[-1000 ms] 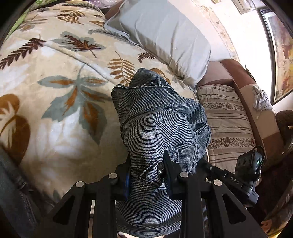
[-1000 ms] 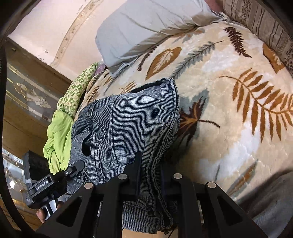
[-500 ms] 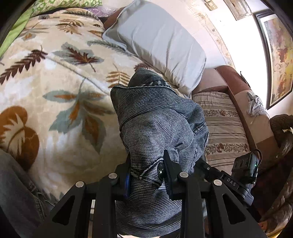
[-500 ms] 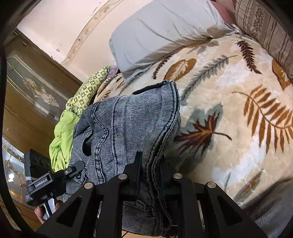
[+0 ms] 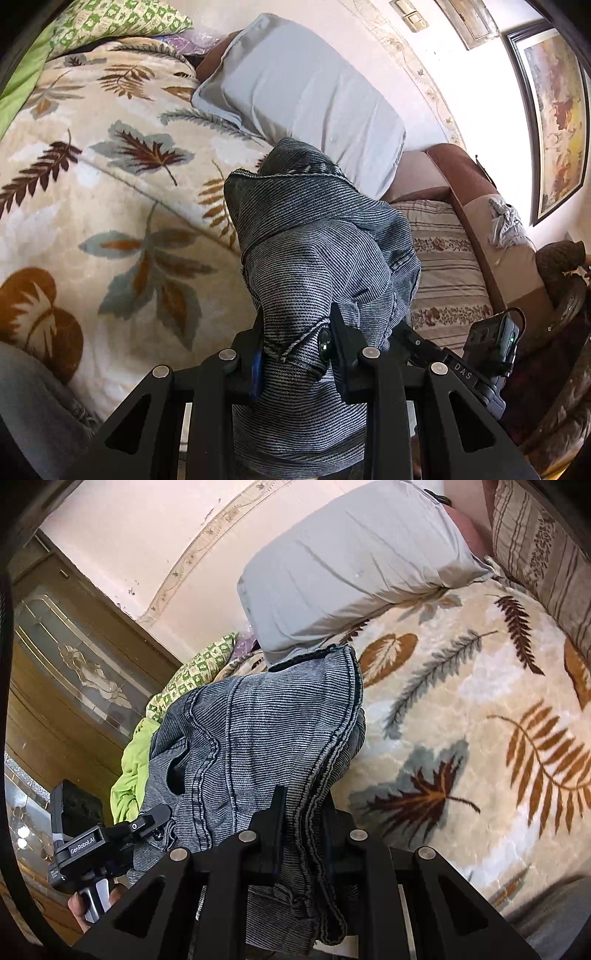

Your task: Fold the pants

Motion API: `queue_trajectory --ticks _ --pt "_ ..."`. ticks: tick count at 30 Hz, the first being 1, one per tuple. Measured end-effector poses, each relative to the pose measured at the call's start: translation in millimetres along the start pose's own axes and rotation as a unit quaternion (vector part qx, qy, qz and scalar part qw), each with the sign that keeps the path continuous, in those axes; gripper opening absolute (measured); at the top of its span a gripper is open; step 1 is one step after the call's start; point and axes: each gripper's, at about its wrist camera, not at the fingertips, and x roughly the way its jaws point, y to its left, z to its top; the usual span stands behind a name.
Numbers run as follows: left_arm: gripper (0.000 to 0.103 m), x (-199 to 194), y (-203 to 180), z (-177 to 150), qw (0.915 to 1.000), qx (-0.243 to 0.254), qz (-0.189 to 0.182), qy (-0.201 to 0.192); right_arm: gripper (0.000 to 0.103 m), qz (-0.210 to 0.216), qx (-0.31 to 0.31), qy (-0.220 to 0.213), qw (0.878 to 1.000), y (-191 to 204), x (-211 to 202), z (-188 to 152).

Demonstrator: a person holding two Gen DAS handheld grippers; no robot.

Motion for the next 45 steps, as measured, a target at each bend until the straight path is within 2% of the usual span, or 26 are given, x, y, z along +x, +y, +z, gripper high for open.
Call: queue_trajectory --ticks 10,16,19,21,23,24,26,27,29,31,33,35,41,43,45 --pt "0.028 28 4 22 1.0 -0.005 -0.002 0.002 0.016 -0.008 -0.003 0.0 1.0 -2 22 26" --pt "0.028 67 27 30 0.9998 -0.018 0.004 0.01 0.016 -0.015 0.001 0.015 1.0 -15 48 28" --pt "0.028 101 41 26 0.9989 -0.016 0.032 0.031 0.016 -0.02 0.024 0.037 0.999 -35 70 23" --pt "0.03 127 46 21 0.9962 -0.011 0.067 0.055 0.016 -0.033 0.03 0.053 0.998 -49 84 18" --pt "0.035 144 46 18 0.9922 -0.001 0.11 0.059 0.017 -0.039 0.056 0.075 0.995 -69 103 10" --pt "0.039 147 44 19 0.9915 0.003 0.117 0.057 0.018 -0.035 0.067 0.079 0.994 -78 108 8" --pt "0.042 150 45 22 0.9923 -0.007 0.111 0.055 0.02 -0.02 0.079 0.076 0.994 -88 111 7" --pt "0.043 151 46 23 0.9926 -0.013 0.107 0.056 0.025 -0.013 0.087 0.072 0.994 -91 111 7" --pt "0.047 152 51 21 0.9926 -0.022 0.105 0.057 0.029 -0.015 0.082 0.069 0.994 -91 109 4" --pt "0.061 155 56 20 0.9918 -0.034 0.113 0.051 0.037 -0.017 0.089 0.065 0.994 -92 108 0" --pt "0.063 155 57 20 0.9918 -0.042 0.11 0.051 0.039 -0.005 0.111 0.068 0.992 -97 107 -5" --pt "0.063 149 57 19 0.9916 -0.043 0.108 0.057 0.04 -0.02 0.115 0.063 0.991 -95 96 -6" --pt "0.062 105 32 -6 0.9919 0.008 0.125 0.023 0.043 -0.026 0.071 0.031 0.997 -66 45 -19" --pt "0.063 95 25 -21 0.9886 0.031 0.146 0.014 0.043 -0.031 0.05 0.033 0.998 -56 38 -27" --pt "0.066 98 24 -27 0.9838 0.047 0.171 0.024 0.043 -0.054 0.029 0.046 0.997 -50 40 -38"
